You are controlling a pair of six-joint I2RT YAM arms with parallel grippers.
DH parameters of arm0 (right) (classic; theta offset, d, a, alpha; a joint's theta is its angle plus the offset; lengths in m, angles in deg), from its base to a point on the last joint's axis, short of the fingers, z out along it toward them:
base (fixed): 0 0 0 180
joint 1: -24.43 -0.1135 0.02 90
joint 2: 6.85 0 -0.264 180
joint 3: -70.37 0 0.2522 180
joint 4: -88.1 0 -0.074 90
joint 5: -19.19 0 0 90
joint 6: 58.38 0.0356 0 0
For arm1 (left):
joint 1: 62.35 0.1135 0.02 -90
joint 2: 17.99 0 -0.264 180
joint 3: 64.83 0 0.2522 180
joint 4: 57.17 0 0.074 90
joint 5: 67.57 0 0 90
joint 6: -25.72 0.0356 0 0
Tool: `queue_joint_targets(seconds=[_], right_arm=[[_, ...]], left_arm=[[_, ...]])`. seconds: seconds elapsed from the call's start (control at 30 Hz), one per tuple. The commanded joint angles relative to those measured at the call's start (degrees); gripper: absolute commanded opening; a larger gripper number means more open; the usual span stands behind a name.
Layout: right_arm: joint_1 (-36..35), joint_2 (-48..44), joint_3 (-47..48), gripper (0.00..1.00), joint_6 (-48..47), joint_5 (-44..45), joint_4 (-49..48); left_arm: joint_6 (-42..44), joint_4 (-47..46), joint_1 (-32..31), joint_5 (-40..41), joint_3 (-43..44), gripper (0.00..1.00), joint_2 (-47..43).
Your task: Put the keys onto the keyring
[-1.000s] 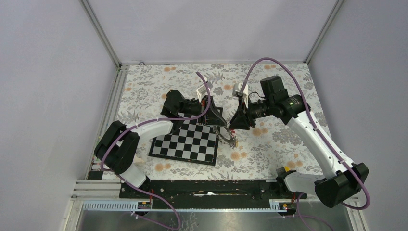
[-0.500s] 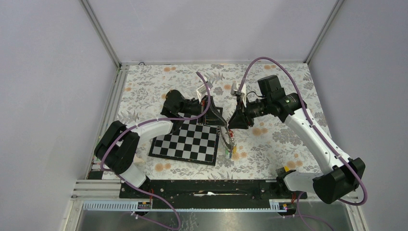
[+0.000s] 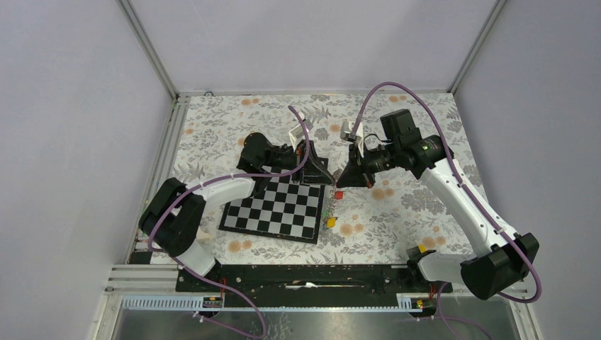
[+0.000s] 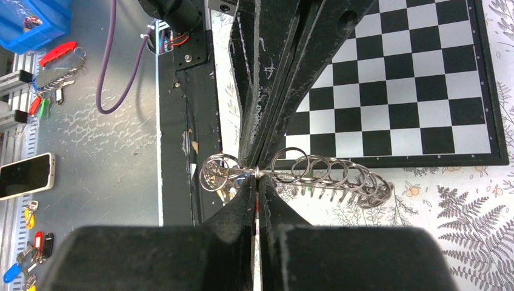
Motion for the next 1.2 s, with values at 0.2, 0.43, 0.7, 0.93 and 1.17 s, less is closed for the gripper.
queue_joint_targets(seconds=[0.2, 0.43, 0.7, 0.93, 1.17], right_arm=[[0.04, -1.68, 3.9, 0.0, -1.53, 3.7, 1.85], [-0.03, -1.78, 3.92, 0.0, -1.6, 4.79, 2.17], [-2.43, -0.45, 5.48, 0.0, -2.76, 9.33, 5.57], [-6.09, 3.43, 10.32, 0.0, -3.73, 15.62, 11.14], [-8.44, 7.52, 15.2, 0.0, -3.46, 19.14, 15.45]], left_arm=[[2.87, -1.18, 0.19, 0.78, 0.61, 0.0, -0.74], [3.61, -0.14, 0.36, 0.9, 0.5, 0.0, -1.18], [4.16, -0.07, 0.57, 0.78, 0.52, 0.12, -1.29], [9.19, 7.34, 0.68, 1.23, 2.24, 0.3, -1.69], [13.0, 12.13, 0.68, 1.7, 2.46, 0.35, -2.54]])
